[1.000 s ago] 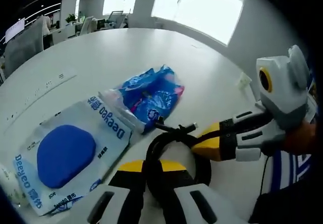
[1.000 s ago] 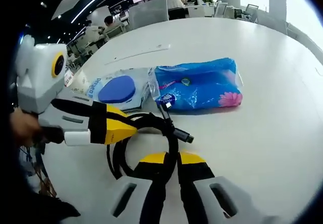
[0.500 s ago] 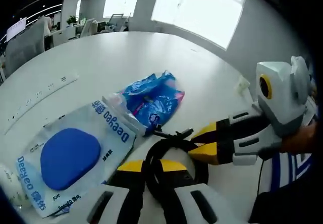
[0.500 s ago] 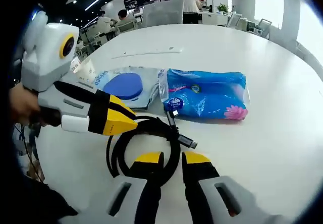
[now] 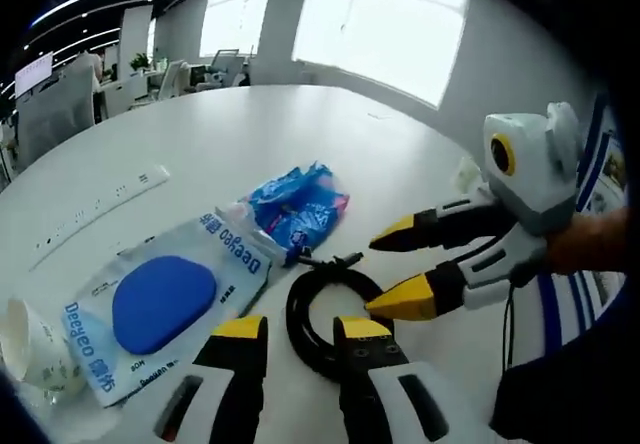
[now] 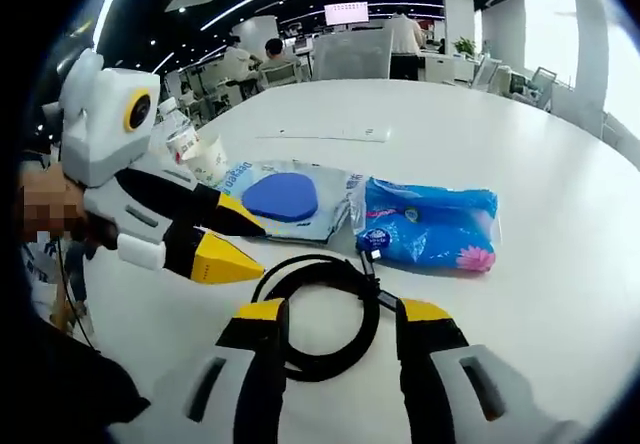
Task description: Arrange the tabletop items into an orderly group along one side of the table until the central work area is clear of visible clutter.
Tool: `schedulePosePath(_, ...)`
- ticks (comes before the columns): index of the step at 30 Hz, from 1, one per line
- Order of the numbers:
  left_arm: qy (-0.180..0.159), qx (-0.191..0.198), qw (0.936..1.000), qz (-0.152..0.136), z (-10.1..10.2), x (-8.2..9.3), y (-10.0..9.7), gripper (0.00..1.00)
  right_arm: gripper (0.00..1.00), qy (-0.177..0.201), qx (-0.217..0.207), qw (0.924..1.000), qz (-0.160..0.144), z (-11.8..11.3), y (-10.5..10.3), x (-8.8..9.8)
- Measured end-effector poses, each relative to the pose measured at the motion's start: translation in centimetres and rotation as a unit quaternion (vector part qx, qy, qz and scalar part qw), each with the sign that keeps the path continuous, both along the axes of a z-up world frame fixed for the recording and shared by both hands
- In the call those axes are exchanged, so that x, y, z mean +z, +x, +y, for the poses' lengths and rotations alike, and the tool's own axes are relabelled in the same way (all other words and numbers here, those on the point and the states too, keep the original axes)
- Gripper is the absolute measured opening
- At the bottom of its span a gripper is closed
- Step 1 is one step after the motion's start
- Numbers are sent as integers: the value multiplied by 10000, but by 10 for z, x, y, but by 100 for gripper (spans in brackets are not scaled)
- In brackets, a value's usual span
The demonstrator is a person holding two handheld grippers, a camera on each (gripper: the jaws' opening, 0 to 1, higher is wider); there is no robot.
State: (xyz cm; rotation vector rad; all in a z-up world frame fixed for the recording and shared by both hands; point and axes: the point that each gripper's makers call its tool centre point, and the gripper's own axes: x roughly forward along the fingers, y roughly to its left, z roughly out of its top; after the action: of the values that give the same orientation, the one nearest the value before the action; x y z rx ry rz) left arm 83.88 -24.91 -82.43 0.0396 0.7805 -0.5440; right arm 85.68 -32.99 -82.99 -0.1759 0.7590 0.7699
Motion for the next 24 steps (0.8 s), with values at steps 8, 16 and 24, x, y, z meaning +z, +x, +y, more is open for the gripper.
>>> schedulePosePath(8,-161,484,9980,-371,23,24,-18,35,52,217,186,9994,-192,2,-6,25)
schedulePosePath(16,-196,1056,9918,-691,61,50,-46,45,63,429,381,9974,-444,5,-13,50)
schedulePosePath(24,-219,1531,9836,-924,102,69,-84,57,74,502,527,9957,-572,0,-26,66)
